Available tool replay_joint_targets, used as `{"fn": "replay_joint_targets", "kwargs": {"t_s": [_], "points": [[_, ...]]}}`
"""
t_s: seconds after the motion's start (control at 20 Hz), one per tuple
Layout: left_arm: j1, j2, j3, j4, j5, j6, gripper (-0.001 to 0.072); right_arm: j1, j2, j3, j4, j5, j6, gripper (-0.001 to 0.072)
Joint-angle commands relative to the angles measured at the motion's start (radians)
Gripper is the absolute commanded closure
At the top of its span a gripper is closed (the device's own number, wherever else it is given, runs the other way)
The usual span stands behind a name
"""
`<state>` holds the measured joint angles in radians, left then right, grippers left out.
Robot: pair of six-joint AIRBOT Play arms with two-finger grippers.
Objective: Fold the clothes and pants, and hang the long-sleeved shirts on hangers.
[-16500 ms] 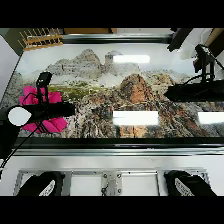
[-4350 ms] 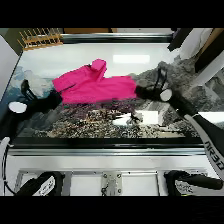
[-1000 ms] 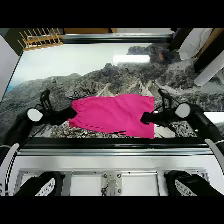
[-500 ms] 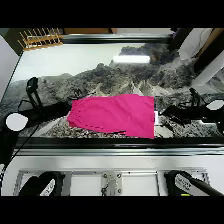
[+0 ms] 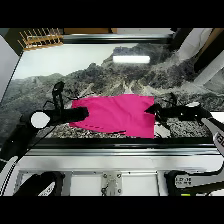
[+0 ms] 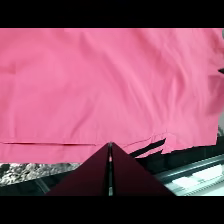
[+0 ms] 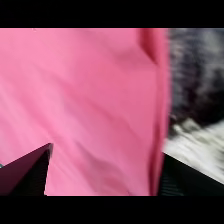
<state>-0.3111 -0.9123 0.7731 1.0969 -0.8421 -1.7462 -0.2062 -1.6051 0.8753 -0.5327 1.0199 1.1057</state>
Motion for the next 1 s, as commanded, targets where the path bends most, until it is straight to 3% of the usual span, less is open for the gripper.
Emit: {"fn": "replay_joint_targets", "kwargs": {"t_s": [0.0,0.1,0.15,0.2,0.3,0.35,0.45,0.6,0.75,0.95], "points": [[-0.018,-0.026,0.001,0.0,0.005,-0.009,0.0695,0.149,-0.059,0.06,0.086,-0.045,-0.029,0.0056],[-0.018,-0.026,0.001,0.0,0.004,-0.009,0.0695,0.23,-0.069,0.092,0.086,-0.072,-0.029,0.0061],[-0.018,-0.026,0.001,0.0,0.004,-0.009,0.0695,0.264,-0.074,0.103,0.085,-0.086,-0.03,0.0181],[-0.018,-0.026,0.001,0.0,0.004,-0.009,0.0695,0.29,-0.075,0.108,0.085,-0.103,-0.031,0.0368],[-0.018,-0.026,0.001,0.0,0.004,-0.009,0.0695,0.32,-0.074,0.117,0.085,-0.126,-0.047,0.0657],[-0.018,-0.026,0.001,0.0,0.004,-0.009,0.0696,0.322,-0.072,0.123,0.085,-0.131,-0.058,0.0707],[-0.018,-0.026,0.001,0.0,0.004,-0.009,0.0696,0.301,-0.049,0.142,0.066,-0.159,-0.049,0.0708],[-0.018,-0.026,0.001,0.0,0.003,-0.009,0.0695,0.174,0.06,0.19,-0.042,-0.249,0.07,0.0708],[-0.018,-0.026,0.001,0.001,0.004,-0.009,0.0696,-0.052,0.216,0.233,-0.205,-0.287,0.132,0.0708],[-0.018,-0.026,0.001,0.001,0.005,-0.009,0.0695,-0.409,0.396,0.229,-0.495,-0.29,0.329,0.0708]]}}
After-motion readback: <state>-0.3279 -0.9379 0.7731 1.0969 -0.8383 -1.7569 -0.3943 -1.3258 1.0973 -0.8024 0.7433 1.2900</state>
